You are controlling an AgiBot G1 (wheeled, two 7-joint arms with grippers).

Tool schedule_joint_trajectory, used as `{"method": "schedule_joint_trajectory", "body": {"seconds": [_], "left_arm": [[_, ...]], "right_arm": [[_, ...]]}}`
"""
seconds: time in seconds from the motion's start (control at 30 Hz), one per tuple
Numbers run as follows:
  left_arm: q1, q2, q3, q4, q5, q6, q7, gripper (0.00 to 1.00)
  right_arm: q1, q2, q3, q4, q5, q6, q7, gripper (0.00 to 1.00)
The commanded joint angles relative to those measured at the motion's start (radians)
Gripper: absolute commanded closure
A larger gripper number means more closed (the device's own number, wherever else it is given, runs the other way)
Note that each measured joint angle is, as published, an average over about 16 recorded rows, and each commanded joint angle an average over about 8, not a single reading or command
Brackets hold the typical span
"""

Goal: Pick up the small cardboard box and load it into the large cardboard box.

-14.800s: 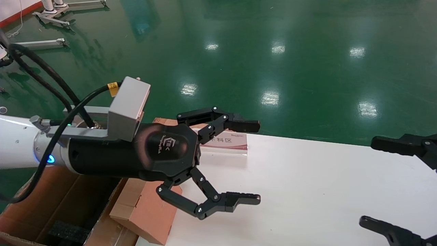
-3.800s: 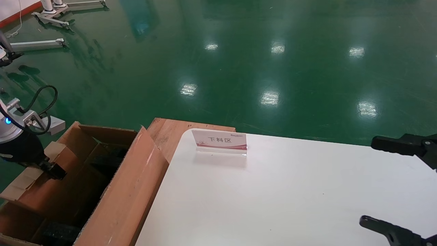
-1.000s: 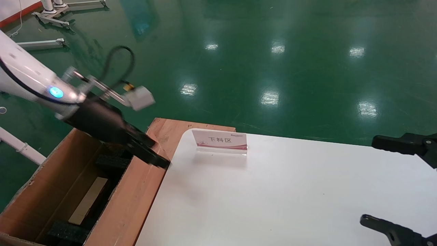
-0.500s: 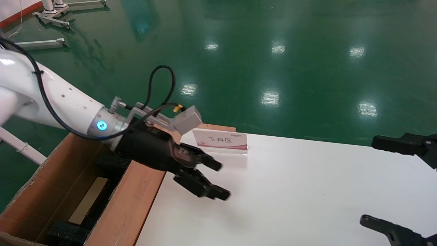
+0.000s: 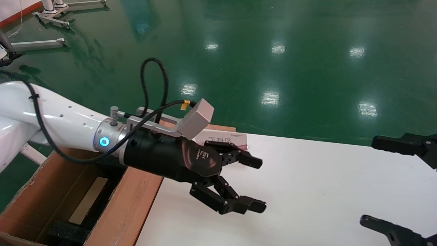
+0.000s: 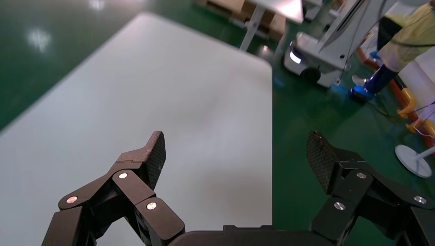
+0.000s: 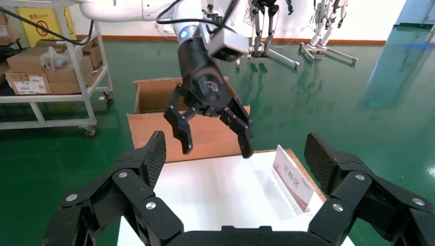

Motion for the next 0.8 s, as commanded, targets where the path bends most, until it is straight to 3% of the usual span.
{"method": "schedule_joint_trajectory", "body": {"seconds": [0.03, 0.53, 0.7, 0.8], "left_arm": [[0.043, -0.007, -0.072, -0.034, 0.003, 0.0, 0.013, 0.0], [0.359, -0.059, -0.61, -0.283, 0.027, -0.003, 0.108, 0.0], [0.438, -0.071, -0.744, -0.343, 0.033, -0.003, 0.13, 0.0], [0.46, -0.074, -0.781, -0.359, 0.034, -0.002, 0.134, 0.0]], "right_arm": [[0.0, 0.0, 0.0, 0.0, 0.0, 0.0, 0.0, 0.0], [0.0, 0.0, -0.001, 0.0, 0.001, 0.0, 0.0, 0.0], [0.0, 0.0, -0.001, 0.0, 0.001, 0.001, -0.001, 0.0], [0.0, 0.001, -0.001, 0.0, 0.001, 0.001, -0.001, 0.0]]}}
